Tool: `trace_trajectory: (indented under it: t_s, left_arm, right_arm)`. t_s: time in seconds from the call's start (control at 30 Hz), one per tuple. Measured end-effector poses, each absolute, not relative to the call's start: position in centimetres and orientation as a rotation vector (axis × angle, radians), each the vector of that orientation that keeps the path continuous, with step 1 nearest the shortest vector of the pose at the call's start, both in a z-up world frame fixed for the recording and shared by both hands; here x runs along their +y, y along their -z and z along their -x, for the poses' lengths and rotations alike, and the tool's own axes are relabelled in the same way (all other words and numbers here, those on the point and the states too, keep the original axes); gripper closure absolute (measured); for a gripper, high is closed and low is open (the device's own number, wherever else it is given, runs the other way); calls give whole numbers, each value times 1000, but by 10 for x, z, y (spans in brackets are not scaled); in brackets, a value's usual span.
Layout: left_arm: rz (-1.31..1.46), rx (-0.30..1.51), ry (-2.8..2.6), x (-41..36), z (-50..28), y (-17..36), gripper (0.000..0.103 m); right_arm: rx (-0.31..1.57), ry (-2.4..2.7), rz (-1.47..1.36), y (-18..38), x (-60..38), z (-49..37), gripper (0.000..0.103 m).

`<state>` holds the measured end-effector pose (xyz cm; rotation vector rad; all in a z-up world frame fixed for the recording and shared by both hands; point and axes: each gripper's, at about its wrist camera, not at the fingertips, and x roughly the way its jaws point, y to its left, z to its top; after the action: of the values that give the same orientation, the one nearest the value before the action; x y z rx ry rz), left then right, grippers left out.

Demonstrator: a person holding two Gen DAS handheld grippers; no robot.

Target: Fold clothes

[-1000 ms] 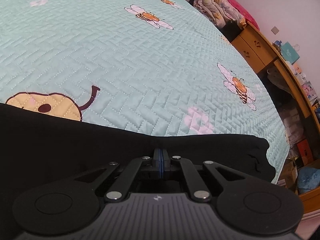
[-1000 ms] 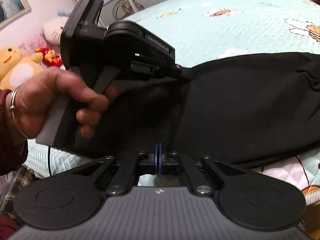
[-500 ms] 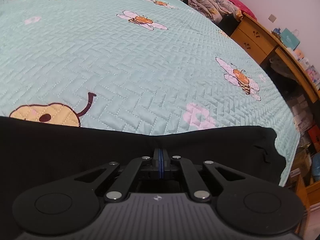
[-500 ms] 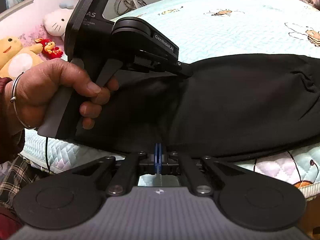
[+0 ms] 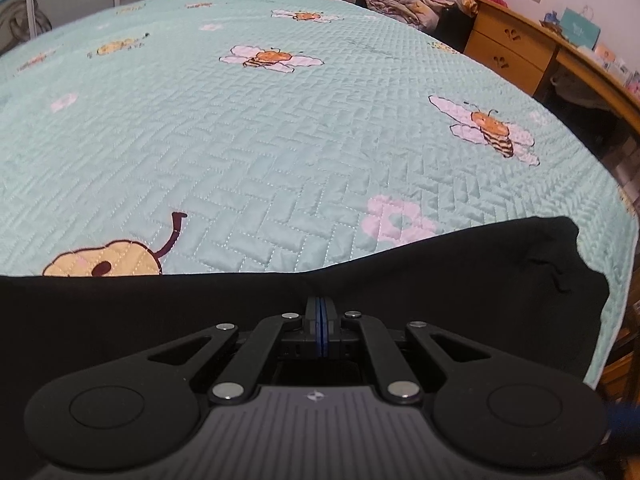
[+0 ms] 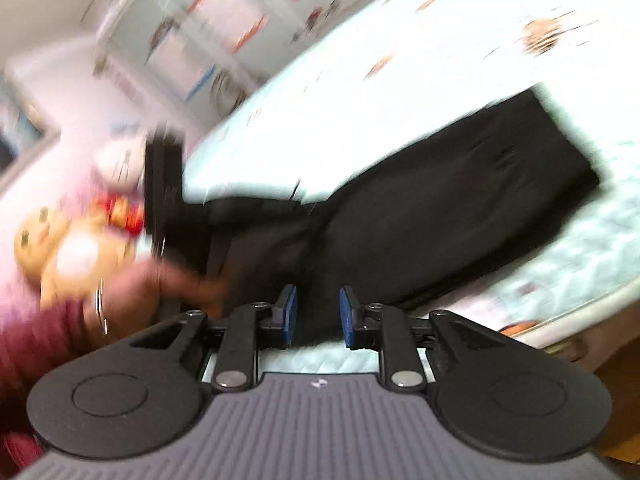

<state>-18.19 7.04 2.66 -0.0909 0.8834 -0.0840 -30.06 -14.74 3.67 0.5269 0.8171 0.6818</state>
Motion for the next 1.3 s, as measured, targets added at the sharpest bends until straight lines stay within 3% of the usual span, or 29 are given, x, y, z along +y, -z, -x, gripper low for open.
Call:
trace_trajectory:
  t_s: [0.2, 0.6, 1.13, 1.3]
  left_arm:
    - [38, 874, 68, 62, 183, -27, 101]
    - [40, 879, 66, 60, 182, -27, 101]
    - [130, 897, 85, 72, 179, -27, 100]
    - [203, 906, 75, 81, 186, -39, 96]
  right_arm:
    - [783, -692, -655, -32, -155, 281, 77]
    - [965, -865, -543, 11, -63, 291, 79]
    - [962, -876, -622, 10, -80, 305, 76]
    - [916, -839, -688, 1, -112, 309, 74]
